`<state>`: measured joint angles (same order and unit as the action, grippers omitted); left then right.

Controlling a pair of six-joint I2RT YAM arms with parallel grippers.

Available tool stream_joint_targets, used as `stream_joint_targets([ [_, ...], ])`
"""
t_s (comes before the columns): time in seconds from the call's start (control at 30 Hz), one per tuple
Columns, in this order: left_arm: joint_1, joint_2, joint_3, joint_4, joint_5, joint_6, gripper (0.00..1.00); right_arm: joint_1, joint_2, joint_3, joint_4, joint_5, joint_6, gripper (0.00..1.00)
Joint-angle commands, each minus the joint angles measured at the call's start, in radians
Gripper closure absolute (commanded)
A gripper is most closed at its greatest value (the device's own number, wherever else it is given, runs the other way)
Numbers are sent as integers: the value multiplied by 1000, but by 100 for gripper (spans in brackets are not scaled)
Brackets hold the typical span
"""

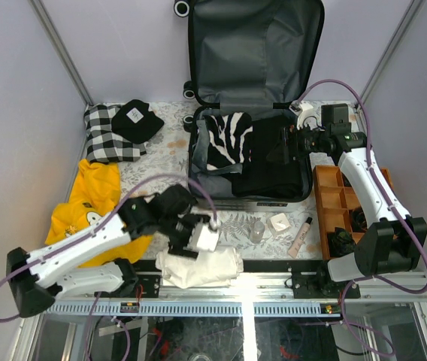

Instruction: Pack the luggage

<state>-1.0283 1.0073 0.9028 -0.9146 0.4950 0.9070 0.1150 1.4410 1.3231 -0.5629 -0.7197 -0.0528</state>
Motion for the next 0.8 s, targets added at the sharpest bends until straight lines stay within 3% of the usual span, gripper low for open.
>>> stream_joint_targets([
  [0.0,194,139,44,60,86,-120,31,-6,-28,3,30,-16,-1,12],
  [0.17,207,261,-11,176,39,-181,21,-6,-38,-1,23,-8,-10,12],
  [0.3,199,296,-117,279,-45,-178,20,-7,-48,-1,16,8,-20,12],
  [0.47,71,319,-241,361,-164,-222,19,-8,-55,-8,20,19,-21,12],
  [0.67,-3,377,-268,427,-223,-301,29,-13,-58,-5,18,21,-20,11],
  [0.77,-17,378,-260,430,-219,-332,48,-16,-62,-3,13,27,-24,12],
])
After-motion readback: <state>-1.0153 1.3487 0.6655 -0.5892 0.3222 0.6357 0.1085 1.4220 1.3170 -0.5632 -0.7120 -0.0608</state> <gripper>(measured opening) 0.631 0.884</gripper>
